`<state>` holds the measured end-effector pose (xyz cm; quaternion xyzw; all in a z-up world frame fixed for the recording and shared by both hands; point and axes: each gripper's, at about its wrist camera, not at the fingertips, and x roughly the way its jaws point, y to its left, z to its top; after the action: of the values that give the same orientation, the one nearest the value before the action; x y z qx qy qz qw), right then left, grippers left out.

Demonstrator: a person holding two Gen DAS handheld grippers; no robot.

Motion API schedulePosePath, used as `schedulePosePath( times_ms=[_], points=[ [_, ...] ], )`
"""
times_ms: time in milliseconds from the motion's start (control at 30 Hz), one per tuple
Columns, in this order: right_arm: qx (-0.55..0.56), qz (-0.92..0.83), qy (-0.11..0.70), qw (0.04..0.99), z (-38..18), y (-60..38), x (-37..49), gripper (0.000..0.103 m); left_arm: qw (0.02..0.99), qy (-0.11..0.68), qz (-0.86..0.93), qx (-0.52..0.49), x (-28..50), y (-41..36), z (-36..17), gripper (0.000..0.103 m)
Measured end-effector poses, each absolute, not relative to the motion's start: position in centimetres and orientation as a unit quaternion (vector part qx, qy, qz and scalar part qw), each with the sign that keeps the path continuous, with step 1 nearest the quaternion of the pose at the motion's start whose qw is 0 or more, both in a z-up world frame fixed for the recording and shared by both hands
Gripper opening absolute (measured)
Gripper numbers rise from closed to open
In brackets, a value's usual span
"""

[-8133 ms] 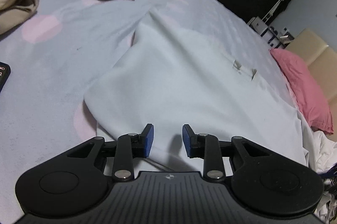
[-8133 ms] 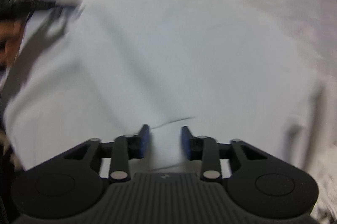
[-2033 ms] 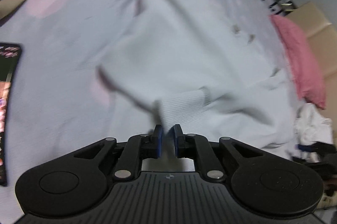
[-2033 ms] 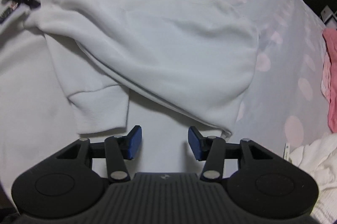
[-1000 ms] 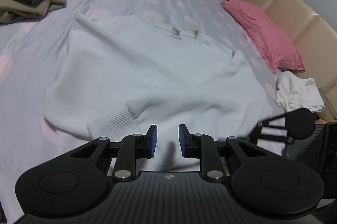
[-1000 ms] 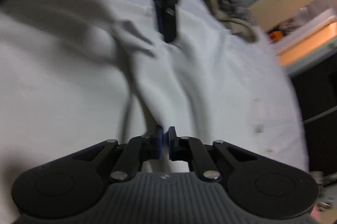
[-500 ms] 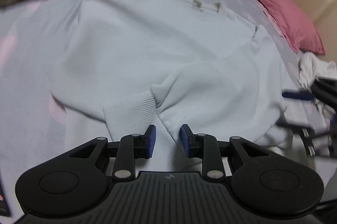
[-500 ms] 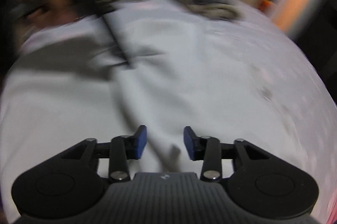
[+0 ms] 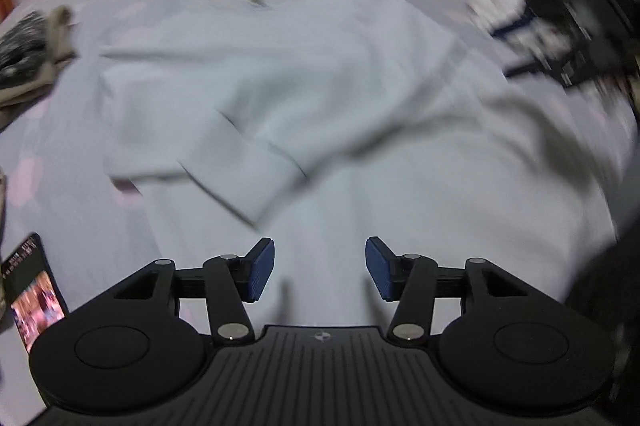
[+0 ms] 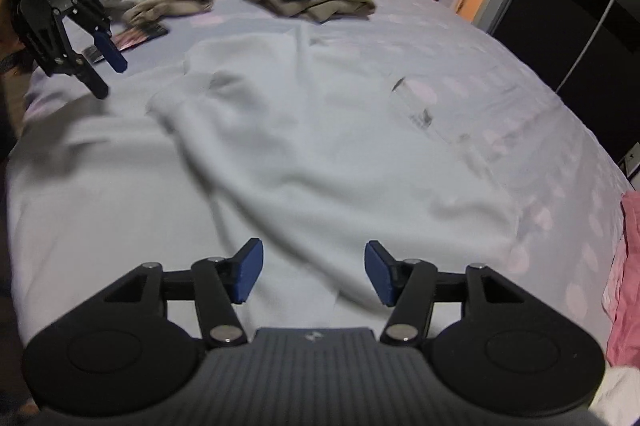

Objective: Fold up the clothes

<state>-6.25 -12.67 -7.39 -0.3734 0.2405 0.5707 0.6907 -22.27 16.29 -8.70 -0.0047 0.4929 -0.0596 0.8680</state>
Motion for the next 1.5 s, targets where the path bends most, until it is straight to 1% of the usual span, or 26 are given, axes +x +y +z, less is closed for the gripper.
schedulePosePath(
  times_ms=[200,267,300,333,400,433,467,533,600,667,767,1033,1200,1500],
  points=[
    [-0.455,0.596,0.276,0.601,-11.2,-15.4,-9.3,0.060,0.844,0.532,-0.069,0.021,-22.8,14.5,-11.4,0.049],
    [-0.476,0.602,0.301,0.566,-12.6,-15.5,-10.0,0.061,0.835,0.545,-0.072,0.029,-23.0,13.8,-12.3,0.050],
    [-0.490,0.601,0.316,0.547,-13.4,-15.4,-10.1,0.061,0.830,0.551,-0.074,0.033,-23.1,13.5,-12.8,0.051],
    [-0.507,0.598,0.330,0.526,-14.3,-15.3,-10.3,0.061,0.826,0.558,-0.075,0.038,-23.2,13.2,-13.2,0.054],
    [-0.539,0.594,0.328,0.499,-15.5,-15.4,-10.8,0.061,0.817,0.570,-0.078,0.046,-23.3,12.6,-14.2,0.056],
    [-0.544,0.595,0.322,0.497,-15.4,-15.3,-10.9,0.062,0.813,0.575,-0.078,0.048,-23.4,12.4,-14.4,0.055],
    [-0.543,0.595,0.320,0.499,-15.1,-15.1,-10.8,0.062,0.813,0.576,-0.072,0.042,-23.3,12.4,-14.1,0.052],
    [-0.535,0.596,0.313,0.510,-14.3,-14.8,-10.6,0.062,0.826,0.558,-0.063,0.045,-23.8,11.9,-13.4,0.049],
    [-0.509,0.596,0.314,0.536,-13.5,-14.6,-10.0,0.062,0.838,0.539,-0.067,0.057,-24.3,11.3,-12.7,0.050],
    [-0.497,0.592,0.324,0.546,-13.4,-14.7,-9.5,0.062,0.837,0.538,-0.072,0.070,-24.6,10.7,-12.6,0.050],
    [-0.521,0.588,0.319,0.530,-14.2,-15.1,-10.1,0.062,0.834,0.538,-0.090,0.076,-25.8,11.0,-12.5,0.050],
    [-0.534,0.585,0.329,0.513,-15.0,-14.8,-10.4,0.063,0.828,0.546,-0.099,0.075,-26.1,11.7,-13.2,0.050],
    [-0.537,0.586,0.324,0.514,-15.0,-14.3,-10.3,0.066,0.833,0.538,-0.097,0.083,-26.5,11.3,-12.5,0.050],
    [-0.546,0.583,0.325,0.506,-15.6,-14.6,-10.2,0.068,0.825,0.549,-0.100,0.088,-26.4,11.1,-12.9,0.050]
  ],
)
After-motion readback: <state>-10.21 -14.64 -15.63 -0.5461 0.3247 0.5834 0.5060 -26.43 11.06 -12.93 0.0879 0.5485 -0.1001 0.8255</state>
